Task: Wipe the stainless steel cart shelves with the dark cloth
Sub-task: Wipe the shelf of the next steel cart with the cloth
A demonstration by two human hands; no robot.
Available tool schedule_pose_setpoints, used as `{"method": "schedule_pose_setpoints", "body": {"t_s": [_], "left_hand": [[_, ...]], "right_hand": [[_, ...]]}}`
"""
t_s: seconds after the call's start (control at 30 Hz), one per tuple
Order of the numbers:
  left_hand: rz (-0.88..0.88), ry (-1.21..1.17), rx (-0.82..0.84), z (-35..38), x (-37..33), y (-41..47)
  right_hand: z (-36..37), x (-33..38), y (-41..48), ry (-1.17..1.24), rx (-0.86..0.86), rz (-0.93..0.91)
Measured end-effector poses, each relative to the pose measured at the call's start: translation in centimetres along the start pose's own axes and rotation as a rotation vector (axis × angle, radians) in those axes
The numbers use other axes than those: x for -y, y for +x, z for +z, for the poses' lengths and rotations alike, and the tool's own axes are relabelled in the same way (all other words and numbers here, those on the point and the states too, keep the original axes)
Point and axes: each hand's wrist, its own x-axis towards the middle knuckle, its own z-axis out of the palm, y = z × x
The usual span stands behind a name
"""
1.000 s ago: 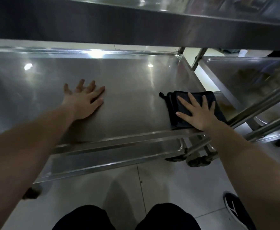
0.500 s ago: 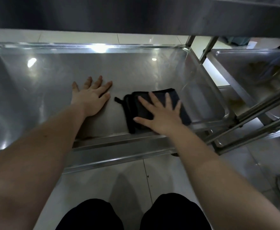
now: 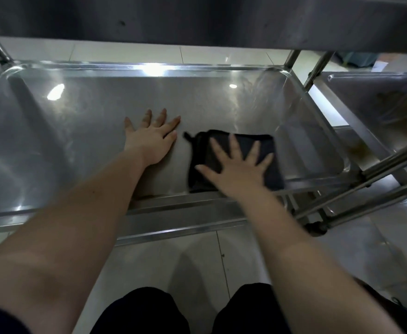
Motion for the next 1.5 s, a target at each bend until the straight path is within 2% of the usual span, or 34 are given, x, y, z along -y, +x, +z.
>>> {"method": "schedule_pose_setpoints", "body": {"t_s": [0.1,0.17,0.23,0.37,0.43,0.53,0.63,0.73,0.9,1.0,1.13,1.23,1.37,1.5], "left_hand": [[-0.006,-0.240,-0.040,-0.4,0.6,-0.1],[-0.009,-0.396,-0.110,-1.1,1.2,-0.5],[0.022,-0.344,-0.153,-1.9,0.8,-0.9],[0.166,-0.108,-0.132,-2.2,-5.4,-2.6],[0.200,-0.050,-0.069,-1.0,-9.4,-4.2],[0.073,-0.037,-0.011,1.2,-11.8,-6.3],[-0.026,-0.019,-0.019,1.6,-9.9,-6.8],[-0.132,0.010,-0.035,0.5,-5.3,-5.9],[-0.272,-0.003,0.064,-1.3,0.4,-4.4],[-0.275,-0.024,0.065,-1.0,-1.4,-4.8],[-0.187,-0.024,0.042,-0.2,-6.7,-5.4],[-0.160,-0.032,0.022,0.5,-7.9,-6.1],[-0.167,-0.004,0.013,0.5,-5.1,-7.7],[-0.265,0.017,0.033,-0.5,2.0,-10.4]], "right_hand": [[1.0,6.8,-0.9,0.009,0.032,-0.017],[0.9,7.9,-1.1,0.021,0.062,-0.032],[0.0,6.8,-1.0,0.081,0.053,-0.079],[-2.1,-0.1,1.1,0.170,-0.187,-0.008],[-2.1,-3.2,2.1,0.254,-0.179,0.021],[-0.9,-4.6,1.9,0.261,-0.120,-0.004],[-0.3,-4.6,1.8,0.250,-0.110,-0.009],[-0.3,-4.6,2.0,0.085,-0.028,-0.038],[-0.1,-4.1,2.1,-0.019,0.001,-0.047],[-0.1,-3.7,2.1,-0.042,0.008,-0.029],[-0.2,-3.8,1.8,-0.019,0.004,-0.013],[-0.3,-2.6,1.4,0.034,0.033,0.019],[0.3,-0.9,0.8,0.028,0.031,-0.016],[0.2,-0.8,0.8,0.014,0.035,-0.013]]}}
